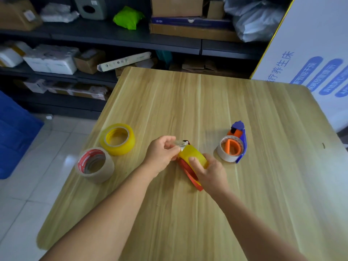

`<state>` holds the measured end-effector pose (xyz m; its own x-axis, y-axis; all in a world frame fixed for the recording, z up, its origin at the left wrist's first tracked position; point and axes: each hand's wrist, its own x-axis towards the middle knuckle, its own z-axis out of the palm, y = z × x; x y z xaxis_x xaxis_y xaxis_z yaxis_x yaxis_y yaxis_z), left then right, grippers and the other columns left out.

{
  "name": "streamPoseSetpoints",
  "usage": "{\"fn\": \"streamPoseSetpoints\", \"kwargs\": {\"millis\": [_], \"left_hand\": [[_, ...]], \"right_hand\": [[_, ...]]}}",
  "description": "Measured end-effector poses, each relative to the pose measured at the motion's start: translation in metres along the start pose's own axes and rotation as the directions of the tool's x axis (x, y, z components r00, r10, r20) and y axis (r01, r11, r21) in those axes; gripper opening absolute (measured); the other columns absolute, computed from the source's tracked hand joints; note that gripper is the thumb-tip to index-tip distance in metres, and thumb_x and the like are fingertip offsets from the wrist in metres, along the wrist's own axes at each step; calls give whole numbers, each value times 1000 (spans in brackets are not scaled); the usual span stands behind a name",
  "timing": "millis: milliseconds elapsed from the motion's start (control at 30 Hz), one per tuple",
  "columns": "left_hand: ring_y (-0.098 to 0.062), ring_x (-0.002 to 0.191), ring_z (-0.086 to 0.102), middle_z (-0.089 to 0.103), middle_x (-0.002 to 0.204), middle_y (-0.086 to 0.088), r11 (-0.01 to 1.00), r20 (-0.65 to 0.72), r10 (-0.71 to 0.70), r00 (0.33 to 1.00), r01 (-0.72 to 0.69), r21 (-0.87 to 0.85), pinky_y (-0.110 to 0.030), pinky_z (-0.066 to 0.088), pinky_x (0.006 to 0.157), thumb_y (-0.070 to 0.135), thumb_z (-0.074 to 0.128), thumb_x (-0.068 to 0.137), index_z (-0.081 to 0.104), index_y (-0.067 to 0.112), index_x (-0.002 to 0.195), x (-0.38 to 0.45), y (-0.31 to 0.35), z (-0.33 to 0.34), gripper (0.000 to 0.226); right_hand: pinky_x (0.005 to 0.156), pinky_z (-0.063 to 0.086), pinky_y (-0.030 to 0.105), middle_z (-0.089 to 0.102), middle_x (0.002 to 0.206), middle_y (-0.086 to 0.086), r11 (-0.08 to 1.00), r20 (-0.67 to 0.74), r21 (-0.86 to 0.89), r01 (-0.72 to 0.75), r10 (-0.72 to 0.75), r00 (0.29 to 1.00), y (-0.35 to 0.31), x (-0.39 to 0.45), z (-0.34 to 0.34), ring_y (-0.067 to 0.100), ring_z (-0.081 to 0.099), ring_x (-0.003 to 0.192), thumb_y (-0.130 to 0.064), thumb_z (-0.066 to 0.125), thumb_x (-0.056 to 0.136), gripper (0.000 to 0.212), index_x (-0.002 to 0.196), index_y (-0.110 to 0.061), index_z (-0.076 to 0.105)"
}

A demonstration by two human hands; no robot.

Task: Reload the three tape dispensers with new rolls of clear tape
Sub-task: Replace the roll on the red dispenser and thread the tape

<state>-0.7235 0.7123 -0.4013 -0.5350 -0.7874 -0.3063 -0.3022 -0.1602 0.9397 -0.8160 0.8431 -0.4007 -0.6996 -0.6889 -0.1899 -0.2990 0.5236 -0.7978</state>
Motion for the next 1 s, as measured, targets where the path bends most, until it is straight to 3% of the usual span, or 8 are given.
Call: {"fn": "streamPoseSetpoints", "kwargs": {"millis": [100,233,467,600,767,833,933,1000], "left_hand": [[-13,57,56,60,73,-4,998,106,-23,994,16,66,-19,50,54,3,66,85,63,5,102,-2,4,-6,17],[-14,59,54,60,71,-4,989,241,-133,961,114,93,-25,51,61,15,60,90,61,10,83,0,11,-16,10],[-13,73,51,57,78,3,904,65,-50,997,17,427,-23,39,61,24,57,91,59,15,80,17,9,-9,14],[-15,83,49,56,84,-1,921,100,-164,981,116,372,-28,37,71,24,53,94,54,17,77,26,9,-16,18],[-19,78,53,58,81,-5,966,284,-250,926,217,140,-32,43,73,18,53,95,53,17,76,30,10,-17,19],[-20,77,53,58,78,-4,961,265,-245,933,199,191,-36,45,76,19,54,94,54,18,75,32,7,-17,19],[-18,74,51,55,76,-2,950,229,-233,945,172,259,-40,48,79,18,54,94,53,17,74,32,7,-14,20],[-19,75,50,53,76,-2,936,213,-221,952,145,322,-42,50,80,19,53,93,53,17,75,31,7,-11,18]], "right_hand": [[53,40,25,56,59,-5,998,17,66,-21,19,1000,4,-4,-6,11,51,54,-44,65,85,25,74,-22,59],[57,45,32,60,62,-3,984,81,170,-57,44,996,7,-6,-13,10,53,57,-40,71,82,19,75,-24,65],[58,48,30,65,67,1,971,125,228,-77,50,991,12,-3,-18,10,58,60,-52,72,71,32,78,-21,68],[60,48,32,63,65,0,938,129,333,-94,54,990,21,5,-25,12,59,62,-59,68,56,43,74,-21,71],[61,51,26,69,67,-2,892,248,427,-148,42,968,24,8,-37,14,65,67,-42,71,58,25,73,-22,74],[66,54,26,70,72,-4,932,310,323,-163,59,949,22,11,-44,16,66,76,-43,70,61,29,82,-24,72],[71,52,25,64,85,-8,994,448,-80,-78,106,888,11,19,-50,11,63,83,-51,80,64,47,100,-26,64],[69,49,24,58,89,-10,950,465,-312,14,140,874,-1,22,-47,11,58,85,-54,80,65,59,111,-26,57]]}}
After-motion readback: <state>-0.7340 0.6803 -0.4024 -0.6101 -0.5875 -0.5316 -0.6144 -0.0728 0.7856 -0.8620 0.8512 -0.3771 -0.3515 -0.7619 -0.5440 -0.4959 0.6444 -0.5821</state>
